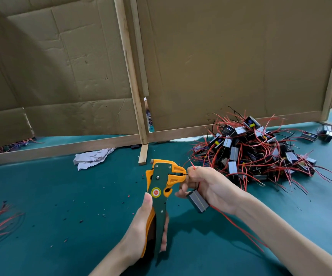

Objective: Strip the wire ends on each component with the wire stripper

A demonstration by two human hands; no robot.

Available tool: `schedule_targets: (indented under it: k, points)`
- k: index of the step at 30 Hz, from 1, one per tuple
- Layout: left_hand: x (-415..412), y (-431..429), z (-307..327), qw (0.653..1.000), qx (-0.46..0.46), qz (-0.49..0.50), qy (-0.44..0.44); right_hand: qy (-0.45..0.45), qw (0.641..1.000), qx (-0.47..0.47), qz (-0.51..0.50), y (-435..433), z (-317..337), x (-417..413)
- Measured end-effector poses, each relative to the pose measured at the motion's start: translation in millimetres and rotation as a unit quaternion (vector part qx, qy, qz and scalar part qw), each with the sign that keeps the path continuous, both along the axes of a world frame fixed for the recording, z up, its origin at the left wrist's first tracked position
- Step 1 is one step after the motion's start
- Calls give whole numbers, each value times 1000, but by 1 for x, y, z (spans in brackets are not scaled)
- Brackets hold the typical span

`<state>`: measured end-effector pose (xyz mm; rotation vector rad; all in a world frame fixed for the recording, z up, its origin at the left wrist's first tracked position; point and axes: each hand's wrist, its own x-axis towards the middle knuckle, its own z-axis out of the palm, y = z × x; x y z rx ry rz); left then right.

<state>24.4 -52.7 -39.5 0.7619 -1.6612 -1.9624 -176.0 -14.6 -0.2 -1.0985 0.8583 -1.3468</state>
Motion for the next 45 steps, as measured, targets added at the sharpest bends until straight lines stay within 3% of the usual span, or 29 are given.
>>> schedule_targets:
  k: [6,12,17,20,24,28,30,32,36,39,43,45]
  points:
    - [4,-9,4,991,52,-120,16,11,1000,3,1,0,0,0]
    - [3,-9,4,991,55,-118,19,14,1000,1,16,-2,-1,-3]
    - [2,-7,4,994,58,-91,27,-6,999,20,-26,0,0,-4]
    - [2,-10,5,998,35,-32,32,80,991,-15,-108,0,6,-7]
    - [7,-20,11,995,-26,78,49,205,941,-82,-256,-4,29,-20]
    - [19,-35,17,971,-143,192,15,325,838,-132,-417,-19,61,-54]
    - [27,-42,19,942,-237,231,-47,382,783,-128,-474,-32,74,-76]
    - [34,-49,19,889,-352,255,-142,454,728,-77,-507,-45,80,-102]
    - [34,-54,7,726,-501,252,-399,556,656,110,-498,-61,72,-139]
    - [29,-55,-3,645,-532,202,-511,536,662,168,-495,-62,70,-143]
    - [27,-61,-12,590,-553,170,-563,454,713,122,-520,-48,72,-122]
    - [27,-62,-14,583,-561,165,-564,444,714,50,-540,-35,71,-101]
